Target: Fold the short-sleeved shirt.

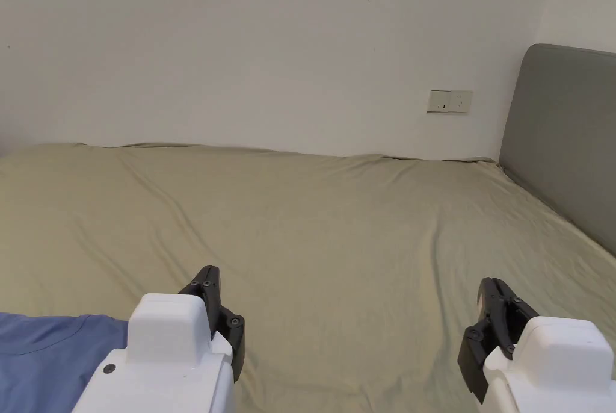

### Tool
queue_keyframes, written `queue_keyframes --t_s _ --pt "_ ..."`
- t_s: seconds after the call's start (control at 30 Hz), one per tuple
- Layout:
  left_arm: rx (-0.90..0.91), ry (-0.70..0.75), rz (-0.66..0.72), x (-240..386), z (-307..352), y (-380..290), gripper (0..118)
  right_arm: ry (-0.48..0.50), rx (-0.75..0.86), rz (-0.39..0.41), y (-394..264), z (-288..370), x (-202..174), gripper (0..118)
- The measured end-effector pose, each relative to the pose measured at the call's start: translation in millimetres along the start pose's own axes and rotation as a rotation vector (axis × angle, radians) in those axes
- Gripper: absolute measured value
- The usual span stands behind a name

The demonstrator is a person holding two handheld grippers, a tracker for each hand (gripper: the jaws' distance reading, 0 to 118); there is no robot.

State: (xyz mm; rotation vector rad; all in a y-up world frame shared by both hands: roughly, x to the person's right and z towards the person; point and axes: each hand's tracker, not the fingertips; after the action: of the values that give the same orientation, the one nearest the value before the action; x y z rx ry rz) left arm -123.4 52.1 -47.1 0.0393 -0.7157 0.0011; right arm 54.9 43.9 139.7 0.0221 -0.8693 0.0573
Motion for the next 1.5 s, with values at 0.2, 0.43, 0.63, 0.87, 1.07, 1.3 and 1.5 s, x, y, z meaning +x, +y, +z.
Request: queue_keyframes --t_s 0.2,0.43,0.63,0.87,1.07,1.3,1.5 --pt "0.029 0.079 -0.01 -26.6 8.1 14.3 0 0.084 0.019 -0.018 9.4 -10.3 -21.1 4" --pt "0.038 0.487 -0.109 -145.3 74.2 38.5 0 0.49 0.086 -0.05 37.8 -20.2 -160.1 4" --pt "-0.018 0.89 -0.167 -231.3 163.9 43.3 0 0.838 0.102 -0.072 50.0 22.9 -275.7 4" --pt "-0.024 0.942 -0.126 -242.8 192.0 37.7 0 0.909 0.114 -0.037 44.0 41.3 -291.3 4" --pt "-0.042 0.835 -0.093 -235.5 169.2 26.5 0 0.882 0.076 -0.017 33.4 30.0 -286.7 4" --pt "-0.209 0.749 -0.037 -284.8 92.5 23.3 1 0.854 0.013 0.025 15.5 10.1 -296.0 4" --pt "-0.828 0.46 0.124 -377.1 -70.7 -11.8 116 0.829 -0.043 0.068 -2.7 -9.5 -309.5 5"
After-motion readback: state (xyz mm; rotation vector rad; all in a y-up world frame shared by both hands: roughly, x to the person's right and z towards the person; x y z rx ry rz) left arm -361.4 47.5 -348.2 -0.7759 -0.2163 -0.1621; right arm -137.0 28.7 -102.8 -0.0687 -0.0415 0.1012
